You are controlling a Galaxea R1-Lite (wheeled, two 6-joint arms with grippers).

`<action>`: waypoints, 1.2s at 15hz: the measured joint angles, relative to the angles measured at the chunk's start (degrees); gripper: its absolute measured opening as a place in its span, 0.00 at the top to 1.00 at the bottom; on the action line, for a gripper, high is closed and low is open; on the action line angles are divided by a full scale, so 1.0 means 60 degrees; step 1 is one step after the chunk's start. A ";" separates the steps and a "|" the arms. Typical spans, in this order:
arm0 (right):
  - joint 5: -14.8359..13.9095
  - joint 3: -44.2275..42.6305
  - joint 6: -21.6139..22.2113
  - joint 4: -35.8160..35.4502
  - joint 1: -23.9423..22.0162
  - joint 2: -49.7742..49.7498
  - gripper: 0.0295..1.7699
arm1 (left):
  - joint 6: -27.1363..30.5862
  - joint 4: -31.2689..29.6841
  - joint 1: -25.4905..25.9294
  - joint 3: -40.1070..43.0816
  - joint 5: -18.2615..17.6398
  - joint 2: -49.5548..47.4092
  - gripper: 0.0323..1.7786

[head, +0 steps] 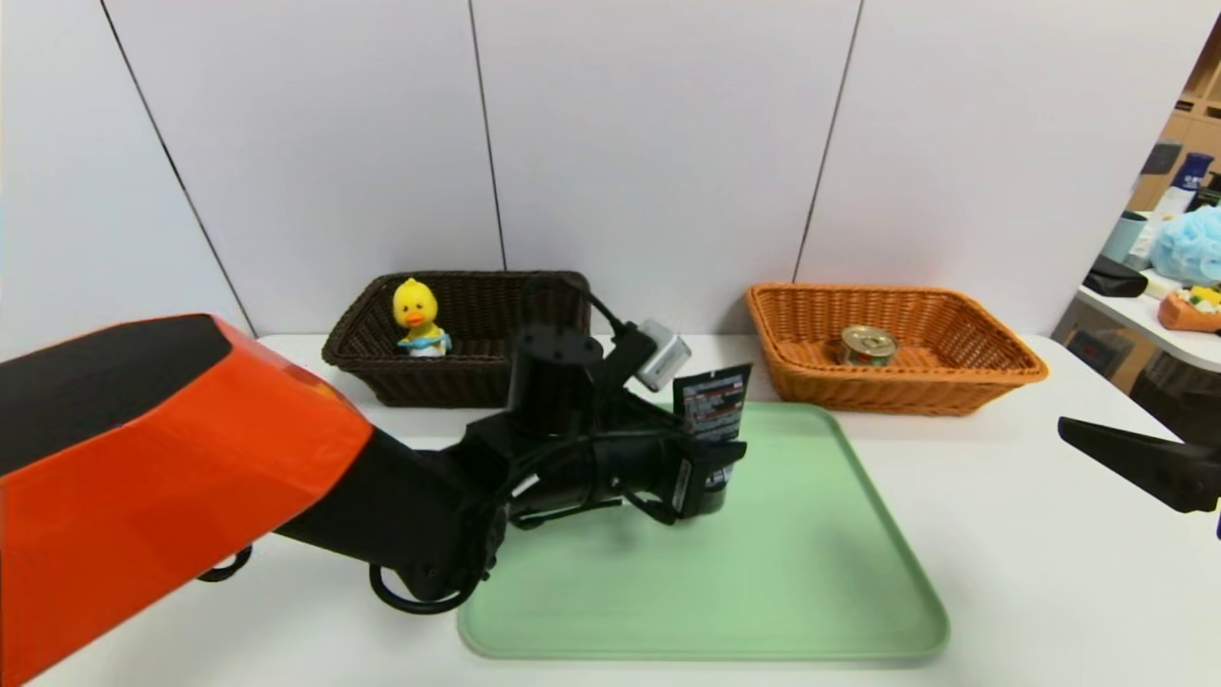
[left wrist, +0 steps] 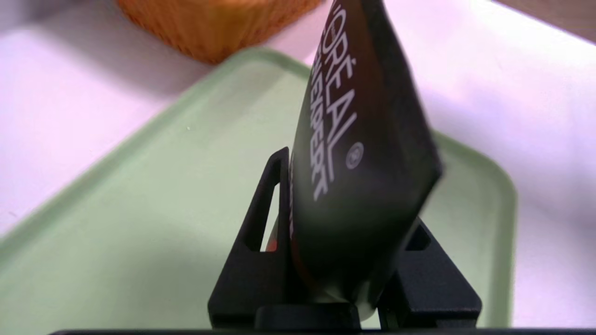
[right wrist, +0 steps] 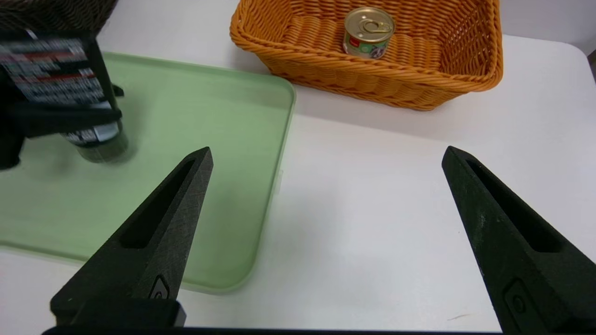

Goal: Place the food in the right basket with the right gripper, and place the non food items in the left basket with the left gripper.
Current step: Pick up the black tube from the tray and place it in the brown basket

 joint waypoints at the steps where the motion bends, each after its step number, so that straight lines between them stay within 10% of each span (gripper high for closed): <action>1: 0.0002 0.0075 0.0000 0.0004 0.0002 -0.0022 0.04 | -0.0014 0.0421 0.0028 -0.0349 0.0091 -0.0345 0.74; 9: 0.0014 0.0102 -0.0037 -0.0004 0.0010 -0.0087 0.04 | -0.0354 0.3818 0.2517 -0.4153 0.1132 -0.1755 0.74; 18: 0.0006 -0.0033 -0.0033 0.0026 0.0010 -0.0150 0.04 | -0.0349 0.4110 0.4616 -0.4622 0.1254 -0.0112 0.74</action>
